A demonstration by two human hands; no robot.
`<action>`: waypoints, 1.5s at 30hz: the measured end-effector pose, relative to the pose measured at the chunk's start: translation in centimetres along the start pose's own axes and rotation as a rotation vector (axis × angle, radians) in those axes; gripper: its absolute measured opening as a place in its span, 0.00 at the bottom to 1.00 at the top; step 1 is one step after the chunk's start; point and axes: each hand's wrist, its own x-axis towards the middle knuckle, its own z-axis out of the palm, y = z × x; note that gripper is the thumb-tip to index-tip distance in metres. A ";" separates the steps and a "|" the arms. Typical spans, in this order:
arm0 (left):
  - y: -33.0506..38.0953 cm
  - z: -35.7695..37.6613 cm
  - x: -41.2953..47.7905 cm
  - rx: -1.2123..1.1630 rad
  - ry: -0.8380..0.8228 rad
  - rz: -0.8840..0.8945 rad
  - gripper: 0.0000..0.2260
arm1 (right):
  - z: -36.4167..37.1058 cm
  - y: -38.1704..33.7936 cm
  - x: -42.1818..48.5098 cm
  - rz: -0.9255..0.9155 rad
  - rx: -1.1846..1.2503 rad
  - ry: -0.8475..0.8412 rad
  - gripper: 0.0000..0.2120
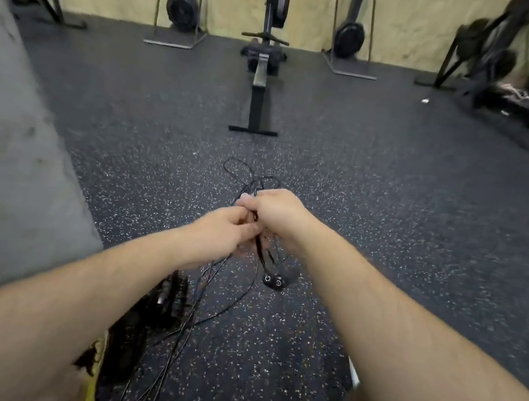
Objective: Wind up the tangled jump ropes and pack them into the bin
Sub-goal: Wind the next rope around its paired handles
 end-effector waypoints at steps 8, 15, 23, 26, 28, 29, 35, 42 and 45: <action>1.8 -1.9 1.3 0.008 0.092 0.105 0.05 | -1.1 -1.2 0.4 -0.155 0.219 0.031 0.11; 2.7 -3.1 1.1 -0.058 0.167 0.198 0.05 | -0.9 -2.0 0.9 -0.255 0.292 0.019 0.14; 3.8 -5.2 0.5 -0.205 0.452 0.299 0.08 | -0.2 -1.0 0.3 -0.217 0.107 -0.221 0.09; 3.5 -5.7 0.4 -0.222 0.438 0.305 0.07 | 0.7 0.0 0.4 -0.299 -0.102 -0.176 0.09; 3.3 -5.9 0.4 -0.226 0.416 0.307 0.06 | 0.8 0.1 0.5 -0.334 -0.164 -0.058 0.06; 3.1 -5.9 0.5 -0.213 0.402 0.302 0.07 | 0.6 0.0 0.6 -0.335 -0.190 -0.008 0.05; 1.4 -4.8 0.5 -0.041 0.152 0.181 0.10 | -0.4 -1.0 1.0 -0.370 -0.056 0.156 0.04; 0.7 -3.1 1.1 0.162 0.090 0.062 0.07 | -1.0 -1.7 0.7 -0.357 0.139 0.140 0.05; 1.5 -3.7 1.2 0.169 0.201 0.123 0.10 | -1.5 -1.6 0.8 -0.298 0.093 0.078 0.07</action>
